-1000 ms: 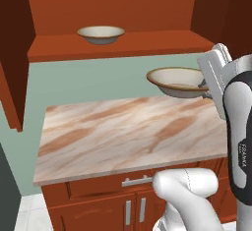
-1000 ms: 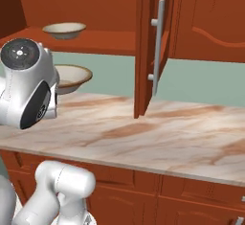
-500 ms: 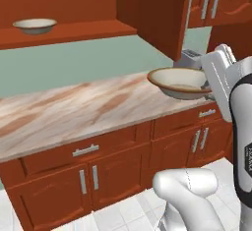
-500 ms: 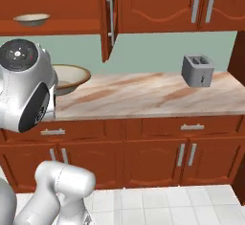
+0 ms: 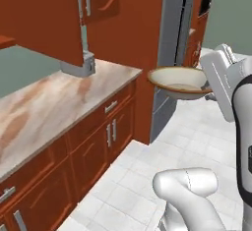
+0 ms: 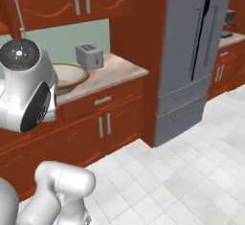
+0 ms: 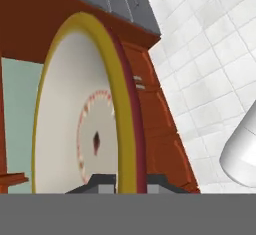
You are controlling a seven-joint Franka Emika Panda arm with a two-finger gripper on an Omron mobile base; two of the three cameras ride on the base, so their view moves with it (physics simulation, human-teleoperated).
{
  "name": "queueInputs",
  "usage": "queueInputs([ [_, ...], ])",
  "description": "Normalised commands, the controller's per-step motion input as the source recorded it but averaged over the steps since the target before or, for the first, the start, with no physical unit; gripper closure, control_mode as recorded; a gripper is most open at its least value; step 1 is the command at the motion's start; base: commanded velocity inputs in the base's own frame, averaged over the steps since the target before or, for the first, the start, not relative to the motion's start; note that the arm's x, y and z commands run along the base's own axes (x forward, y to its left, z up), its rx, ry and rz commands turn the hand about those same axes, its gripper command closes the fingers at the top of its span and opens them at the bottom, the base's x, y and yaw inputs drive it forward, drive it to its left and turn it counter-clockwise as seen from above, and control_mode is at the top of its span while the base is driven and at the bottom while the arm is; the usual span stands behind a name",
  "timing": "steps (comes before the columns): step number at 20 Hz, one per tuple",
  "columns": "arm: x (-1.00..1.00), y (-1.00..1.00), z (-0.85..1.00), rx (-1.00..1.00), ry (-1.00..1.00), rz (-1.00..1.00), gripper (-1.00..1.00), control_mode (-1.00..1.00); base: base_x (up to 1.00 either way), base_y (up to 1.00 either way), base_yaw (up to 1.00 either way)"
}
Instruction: Pick up the bowls from the cabinet and place each bowl in front of a stool on the dining counter.
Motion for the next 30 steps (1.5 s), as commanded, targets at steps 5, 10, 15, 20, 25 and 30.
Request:
queueInputs([
  [5,0.0,0.0,0.0,0.0,0.0,0.0,1.0,1.0,-0.19,0.0,-1.0],
  [10,0.0,0.0,0.0,0.0,0.0,0.0,1.0,1.0,-0.11,0.0,-1.0],
  [15,0.0,0.0,0.0,0.0,0.0,0.0,1.0,1.0,0.0,0.0,-0.97],
  [20,0.0,0.0,0.0,0.0,0.0,0.0,1.0,1.0,0.79,0.11,-0.43],
  [25,0.0,0.0,0.0,0.0,0.0,0.0,1.0,1.0,1.0,0.29,-0.12],
  [30,0.0,0.0,0.0,0.0,0.0,0.0,1.0,1.0,1.0,0.12,-0.01],
])
